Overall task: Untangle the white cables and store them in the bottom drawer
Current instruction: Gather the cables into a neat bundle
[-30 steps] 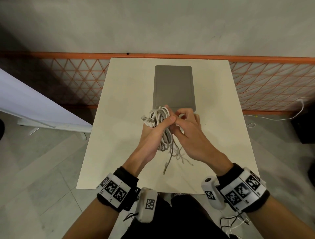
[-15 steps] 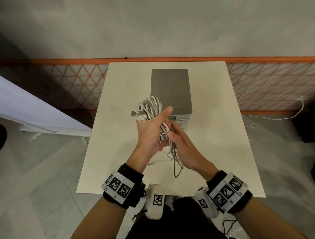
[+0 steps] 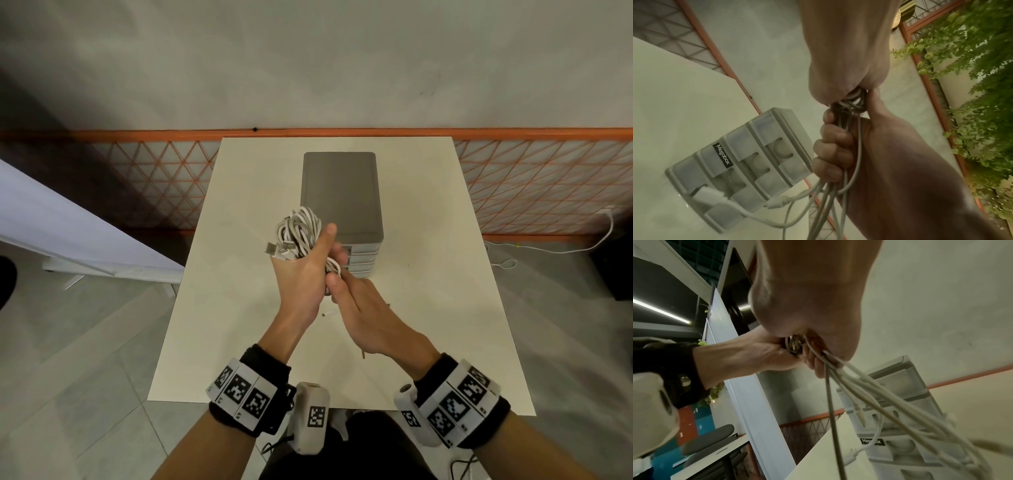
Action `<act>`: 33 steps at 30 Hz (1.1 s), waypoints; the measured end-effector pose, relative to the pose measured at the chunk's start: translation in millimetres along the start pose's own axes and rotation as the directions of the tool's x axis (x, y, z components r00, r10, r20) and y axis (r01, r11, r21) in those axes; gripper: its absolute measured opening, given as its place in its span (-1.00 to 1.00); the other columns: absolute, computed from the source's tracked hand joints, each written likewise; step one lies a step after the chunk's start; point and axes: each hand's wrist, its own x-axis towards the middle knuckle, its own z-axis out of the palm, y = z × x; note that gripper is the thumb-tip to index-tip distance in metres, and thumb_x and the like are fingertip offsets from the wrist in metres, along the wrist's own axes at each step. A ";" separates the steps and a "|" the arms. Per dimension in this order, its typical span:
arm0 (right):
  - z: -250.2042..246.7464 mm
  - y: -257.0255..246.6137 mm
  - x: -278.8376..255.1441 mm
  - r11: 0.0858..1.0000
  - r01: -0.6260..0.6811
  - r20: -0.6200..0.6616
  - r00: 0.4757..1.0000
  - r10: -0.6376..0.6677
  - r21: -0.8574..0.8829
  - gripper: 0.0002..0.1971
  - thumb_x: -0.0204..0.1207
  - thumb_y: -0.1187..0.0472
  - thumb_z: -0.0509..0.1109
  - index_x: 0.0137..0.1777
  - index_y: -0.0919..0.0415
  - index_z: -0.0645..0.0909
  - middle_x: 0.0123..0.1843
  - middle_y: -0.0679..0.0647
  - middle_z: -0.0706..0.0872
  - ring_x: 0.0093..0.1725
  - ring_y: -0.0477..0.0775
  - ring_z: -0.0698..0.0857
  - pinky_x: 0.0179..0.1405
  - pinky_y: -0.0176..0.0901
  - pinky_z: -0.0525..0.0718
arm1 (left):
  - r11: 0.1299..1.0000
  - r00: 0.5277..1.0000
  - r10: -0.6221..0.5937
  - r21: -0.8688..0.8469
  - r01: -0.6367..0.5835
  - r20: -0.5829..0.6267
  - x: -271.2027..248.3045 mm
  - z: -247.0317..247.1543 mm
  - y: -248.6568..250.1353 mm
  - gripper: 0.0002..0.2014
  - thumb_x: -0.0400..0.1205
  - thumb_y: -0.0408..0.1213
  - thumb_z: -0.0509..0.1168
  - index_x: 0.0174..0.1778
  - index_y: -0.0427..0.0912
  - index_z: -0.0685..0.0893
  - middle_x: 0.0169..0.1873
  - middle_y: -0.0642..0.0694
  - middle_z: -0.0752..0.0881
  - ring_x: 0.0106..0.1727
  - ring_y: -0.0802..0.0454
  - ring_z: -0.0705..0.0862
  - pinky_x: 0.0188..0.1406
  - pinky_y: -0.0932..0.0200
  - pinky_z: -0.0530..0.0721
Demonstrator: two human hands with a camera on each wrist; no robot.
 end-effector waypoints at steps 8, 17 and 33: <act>1.1 10.0 1.7 1.000 -0.022 -0.090 0.996 0.022 -0.003 -0.71 0.72 -0.08 0.01 0.00 -0.13 0.57 -0.34 0.00 0.70 -0.32 -0.02 0.63 -0.32 -0.27 0.50 | 0.991 0.995 -0.095 -0.092 0.097 0.019 3.6 3.6 2.9 -0.75 0.63 -0.32 0.46 -0.37 -0.13 0.65 -0.54 -0.06 0.65 -0.55 0.05 0.62 -0.51 0.20 0.62; 3.5 19.0 -13.1 0.972 -0.054 -0.085 0.994 0.075 0.231 -0.80 0.75 0.17 0.13 0.05 0.14 0.60 -0.39 -0.05 0.65 -0.34 -0.09 0.64 -0.22 -0.34 0.55 | 0.964 0.991 -0.125 -0.243 0.108 -0.057 7.6 10.5 5.9 -0.69 0.66 -0.34 0.41 -0.31 -0.17 0.43 -0.65 0.02 0.32 -0.67 0.11 0.37 -0.62 0.23 0.44; -25.5 25.6 3.0 0.991 0.023 0.142 0.990 -0.003 -0.134 -0.81 0.79 0.05 0.05 0.08 0.04 0.48 -0.41 -0.07 0.49 -0.41 -0.01 0.45 -0.37 -0.16 0.39 | 0.960 0.985 -0.143 -0.253 0.116 -0.092 13.0 -5.7 17.8 -0.62 0.68 -0.35 0.39 -0.40 -0.12 0.39 -0.65 0.06 0.24 -0.66 0.12 0.24 -0.66 0.25 0.36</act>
